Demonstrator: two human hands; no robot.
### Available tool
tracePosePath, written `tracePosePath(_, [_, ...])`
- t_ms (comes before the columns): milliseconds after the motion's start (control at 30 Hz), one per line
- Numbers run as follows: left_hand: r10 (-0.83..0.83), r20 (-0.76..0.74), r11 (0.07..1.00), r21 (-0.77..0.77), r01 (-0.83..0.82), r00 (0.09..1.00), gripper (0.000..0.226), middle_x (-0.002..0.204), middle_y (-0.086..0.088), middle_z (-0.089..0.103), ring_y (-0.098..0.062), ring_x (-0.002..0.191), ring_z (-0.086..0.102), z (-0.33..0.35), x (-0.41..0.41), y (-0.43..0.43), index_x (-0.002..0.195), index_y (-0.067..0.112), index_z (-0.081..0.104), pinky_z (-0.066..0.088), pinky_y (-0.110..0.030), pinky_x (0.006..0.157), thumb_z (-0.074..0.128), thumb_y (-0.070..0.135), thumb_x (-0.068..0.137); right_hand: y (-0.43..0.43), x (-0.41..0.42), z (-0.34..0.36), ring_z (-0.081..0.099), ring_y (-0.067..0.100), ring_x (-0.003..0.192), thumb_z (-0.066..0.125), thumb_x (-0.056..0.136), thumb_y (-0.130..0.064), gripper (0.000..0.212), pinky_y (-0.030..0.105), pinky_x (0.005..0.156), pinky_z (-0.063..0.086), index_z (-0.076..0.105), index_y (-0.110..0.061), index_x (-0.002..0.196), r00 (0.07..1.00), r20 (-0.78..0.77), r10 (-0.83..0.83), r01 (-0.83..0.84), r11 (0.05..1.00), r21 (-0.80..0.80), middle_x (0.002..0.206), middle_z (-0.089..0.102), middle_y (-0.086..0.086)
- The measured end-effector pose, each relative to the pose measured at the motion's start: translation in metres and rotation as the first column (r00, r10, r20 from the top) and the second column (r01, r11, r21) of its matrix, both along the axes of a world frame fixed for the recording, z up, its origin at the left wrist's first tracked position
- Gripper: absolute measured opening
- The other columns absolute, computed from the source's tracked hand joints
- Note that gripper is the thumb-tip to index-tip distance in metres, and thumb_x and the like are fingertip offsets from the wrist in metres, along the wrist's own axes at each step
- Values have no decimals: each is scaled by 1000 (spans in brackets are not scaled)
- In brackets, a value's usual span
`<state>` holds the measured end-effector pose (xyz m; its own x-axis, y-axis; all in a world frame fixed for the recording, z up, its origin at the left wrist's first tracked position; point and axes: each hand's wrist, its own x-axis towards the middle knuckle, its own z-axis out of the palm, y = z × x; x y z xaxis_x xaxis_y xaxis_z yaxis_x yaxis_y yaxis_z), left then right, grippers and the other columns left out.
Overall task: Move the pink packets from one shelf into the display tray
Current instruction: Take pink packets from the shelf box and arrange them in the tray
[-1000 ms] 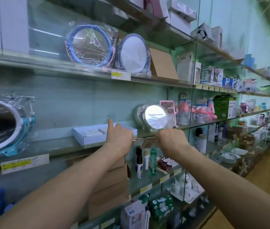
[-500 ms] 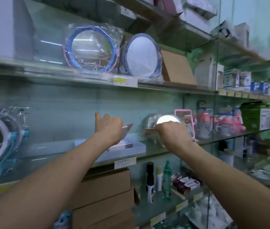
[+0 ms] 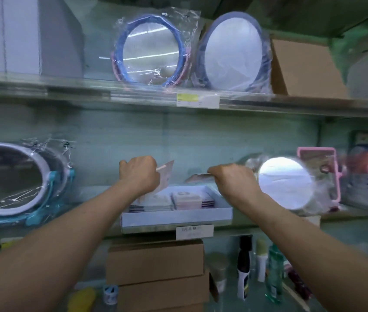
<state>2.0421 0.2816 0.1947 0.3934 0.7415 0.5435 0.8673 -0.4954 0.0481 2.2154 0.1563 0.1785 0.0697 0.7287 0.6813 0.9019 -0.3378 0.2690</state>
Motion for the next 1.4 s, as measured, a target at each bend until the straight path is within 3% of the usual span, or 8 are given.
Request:
tracePosePath(200, [42, 302, 973, -229, 30, 952, 14, 75, -9, 57, -32, 74, 54, -9, 13, 9, 80, 9, 61, 39, -28, 61, 55, 19, 87, 24, 38, -5, 61, 33, 90, 44, 91, -9, 21, 33, 64, 39, 63, -14, 96, 954, -247, 170, -163, 986, 45, 96, 68, 9])
tracePosePath(400, [118, 677, 875, -417, 247, 726, 16, 91, -18, 65, -31, 73, 62, -19, 20, -8, 101, 4, 64, 56, -35, 56, 57, 5, 87, 45, 56, -5, 47, 30, 74, 42, 90, -8, 25, 31, 62, 34, 40, -13, 66, 722, -634, 278, -277, 955, 103, 78, 52, 10])
tracePosePath(600, [145, 718, 818, -474, 327, 681, 53, 91, -10, 59, -19, 61, 59, -24, 22, -20, 136, 17, 48, 50, -25, 37, 59, 0, 87, 59, 58, -19, 50, 24, 61, 45, 88, -4, 19, 22, 54, 49, 51, -10, 70, 361, -844, 397, -390, 886, 250, 68, 50, 4])
tracePosePath(667, [133, 712, 780, -505, 371, 689, 51, 91, -11, 62, -17, 60, 60, -24, 22, -19, 133, 21, 52, 51, -22, 37, 58, -2, 88, 56, 57, -19, 45, 16, 53, 45, 90, -2, 23, 14, 40, 40, 50, -12, 69, 280, -869, 408, -408, 870, 277, 67, 48, 2])
tracePosePath(933, [153, 724, 743, -534, 405, 673, 21, 88, -9, 66, -22, 69, 64, -25, 27, 3, 93, 13, 70, 60, -34, 58, 57, -2, 89, 59, 55, -5, 56, 13, 68, 42, 96, -3, 25, 24, 50, 57, 58, -8, 114, 9, -899, 438, -403, 824, 398, 95, 59, 5])
tracePosePath(1167, [199, 785, 616, -566, 548, 587, 28, 87, -12, 73, -24, 71, 70, -22, 34, 18, 101, 4, 68, 59, -36, 65, 64, 28, 86, 70, 36, 3, 58, 15, 61, 43, 95, 2, 21, 17, 43, 54, 54, -10, 82, -250, -881, 402, -329, 820, 468, 78, 58, 0])
tracePosePath(1267, [209, 806, 596, -554, 581, 553, 19, 94, -13, 72, -24, 74, 68, -24, 36, 23, 101, 6, 67, 58, -36, 66, 62, 21, 90, 76, 32, -2, 60, 18, 62, 45, 93, 3, 15, 23, 49, 57, 57, -5, 98, -186, -914, 361, -337, 850, 405, 78, 61, 4])
tracePosePath(1400, [227, 822, 622, -535, 572, 522, 18, 95, -14, 71, -24, 71, 68, -25, 34, 31, 100, 4, 66, 58, -33, 61, 65, 18, 88, 80, 40, -7, 53, 28, 119, 58, 87, -15, 55, 39, 100, 44, 41, -6, 139, 615, -746, 257, -366, 931, 19, 130, 56, 11])
